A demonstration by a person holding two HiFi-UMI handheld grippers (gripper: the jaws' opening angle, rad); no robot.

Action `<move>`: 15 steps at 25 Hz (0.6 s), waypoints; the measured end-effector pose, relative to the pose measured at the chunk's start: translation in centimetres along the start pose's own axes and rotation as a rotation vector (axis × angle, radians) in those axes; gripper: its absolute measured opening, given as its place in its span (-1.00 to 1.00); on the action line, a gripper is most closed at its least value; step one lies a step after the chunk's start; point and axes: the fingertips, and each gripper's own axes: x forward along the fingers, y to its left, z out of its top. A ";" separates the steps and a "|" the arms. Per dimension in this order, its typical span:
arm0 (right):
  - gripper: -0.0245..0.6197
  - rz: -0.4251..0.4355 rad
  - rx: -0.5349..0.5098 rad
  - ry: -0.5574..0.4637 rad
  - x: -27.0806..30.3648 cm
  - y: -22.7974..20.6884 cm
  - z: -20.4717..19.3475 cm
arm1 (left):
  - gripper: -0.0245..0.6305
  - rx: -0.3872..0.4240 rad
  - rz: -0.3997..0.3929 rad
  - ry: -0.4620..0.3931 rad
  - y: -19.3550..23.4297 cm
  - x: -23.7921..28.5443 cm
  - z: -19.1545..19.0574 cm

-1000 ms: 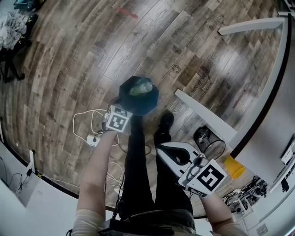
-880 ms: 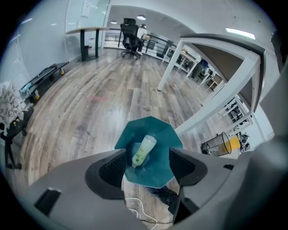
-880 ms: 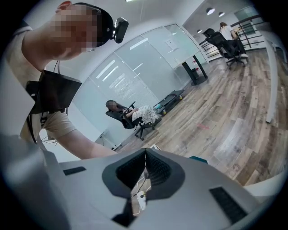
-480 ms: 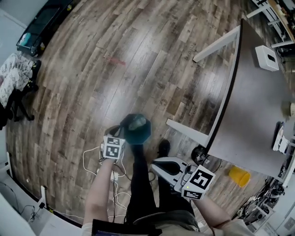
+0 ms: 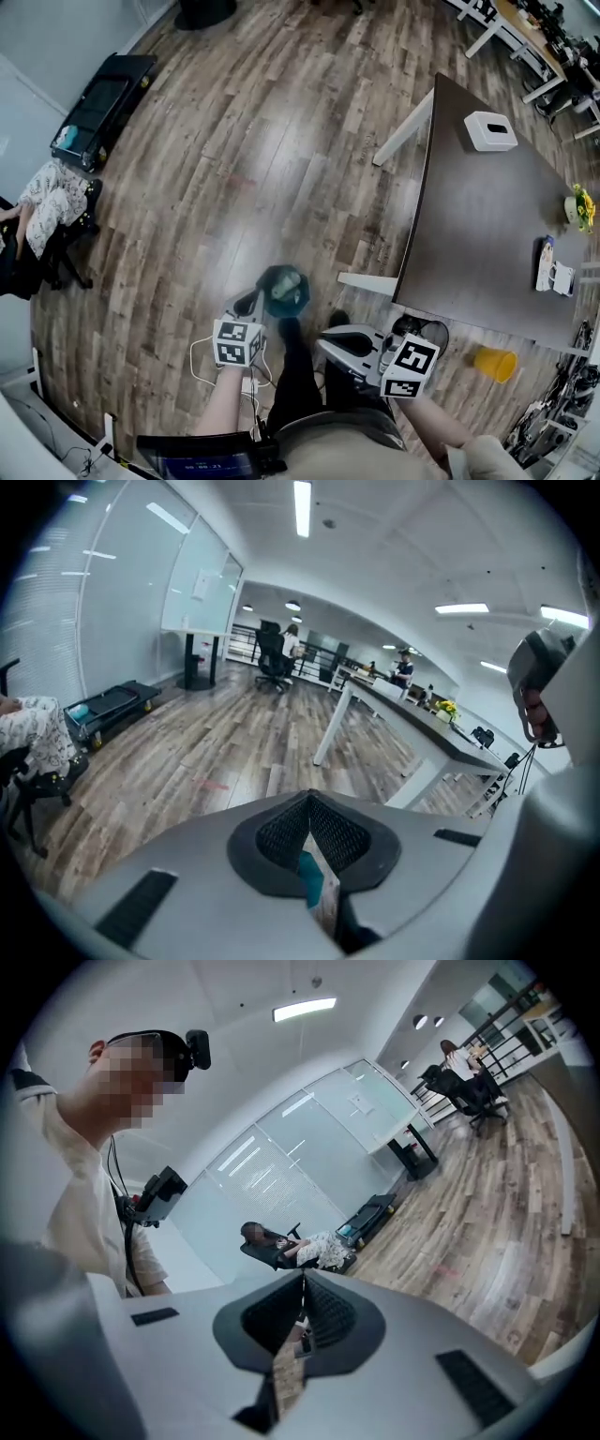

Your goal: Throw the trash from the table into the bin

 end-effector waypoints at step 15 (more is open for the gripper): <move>-0.88 -0.167 -0.164 -0.142 -7.9 9.1 5.5 | -0.88 0.224 -0.194 -0.095 -12.3 -8.9 11.6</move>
